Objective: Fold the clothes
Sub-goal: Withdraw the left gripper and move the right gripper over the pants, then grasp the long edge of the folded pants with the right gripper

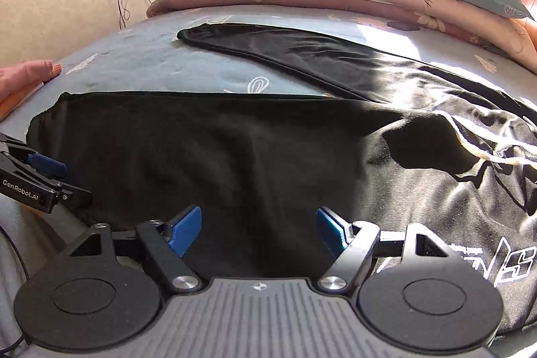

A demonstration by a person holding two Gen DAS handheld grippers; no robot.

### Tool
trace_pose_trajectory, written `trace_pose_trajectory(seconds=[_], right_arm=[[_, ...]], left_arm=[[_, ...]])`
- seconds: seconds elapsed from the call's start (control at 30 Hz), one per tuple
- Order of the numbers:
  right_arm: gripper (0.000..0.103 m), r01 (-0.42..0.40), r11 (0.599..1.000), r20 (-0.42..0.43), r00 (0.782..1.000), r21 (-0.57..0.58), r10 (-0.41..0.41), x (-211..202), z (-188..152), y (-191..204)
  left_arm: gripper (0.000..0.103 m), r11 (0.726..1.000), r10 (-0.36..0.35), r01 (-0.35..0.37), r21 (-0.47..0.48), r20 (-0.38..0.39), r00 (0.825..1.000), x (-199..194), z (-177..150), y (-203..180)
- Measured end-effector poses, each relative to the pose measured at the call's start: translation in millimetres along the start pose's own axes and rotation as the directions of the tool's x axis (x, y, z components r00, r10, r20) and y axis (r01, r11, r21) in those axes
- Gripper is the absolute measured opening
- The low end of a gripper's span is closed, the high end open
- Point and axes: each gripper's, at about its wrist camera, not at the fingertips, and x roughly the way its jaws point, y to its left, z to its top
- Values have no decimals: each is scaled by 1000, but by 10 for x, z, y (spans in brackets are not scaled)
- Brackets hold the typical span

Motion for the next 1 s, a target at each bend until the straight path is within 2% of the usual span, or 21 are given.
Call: trace_pose_trajectory(seconds=[0.03,0.17,0.23,0.3,0.37,0.47,0.5,0.53,0.57,0.67,0.77,0.87,1.0], right_arm=[[79,-17,1000,-33,999,17,18,51,-29,13],[80,-15,1000,2,1000,26,15,-103,-151,-35],[80,49,997,79,995,57,-54,-286,-150,-200],[80,145,982,147,976,119,-162,-455,-103,-437],[80,245,949,174,944,199,-280,-543,-64,-716],[81,360,873,146,894,330,-424,-526,-107,-1165],[81,376,844,88,895,384,-438,-487,-177,-1319],[81,390,811,23,896,435,-443,-444,-253,-1473],[81,387,804,17,897,451,-442,-477,-348,-1515],[81,385,800,14,898,460,-440,-597,-586,-1556],[81,401,803,-12,897,442,-441,-669,-599,-1542],[81,347,817,48,909,460,-413,-696,-419,-1556],[81,222,854,168,928,470,-333,-646,-153,-1613]], left_arm=[[79,1000,9,-9,-4,5,1000,-44,22,16],[79,999,-14,10,43,89,996,-209,259,-109],[79,997,-55,47,68,115,992,-178,401,-254],[79,993,-85,75,96,115,990,-88,502,-443],[79,989,-108,96,117,106,988,23,542,-608],[79,984,-133,124,126,68,989,220,549,-829],[79,984,-136,128,128,54,989,260,528,-870],[79,983,-133,127,129,40,990,284,492,-886],[79,983,-131,127,129,25,991,307,455,-902],[81,983,-119,116,145,12,993,329,349,-875],[81,979,-111,110,174,-4,994,294,342,-881],[81,981,-124,122,147,0,992,239,442,-866],[81,973,-203,195,121,58,977,168,634,-893]])
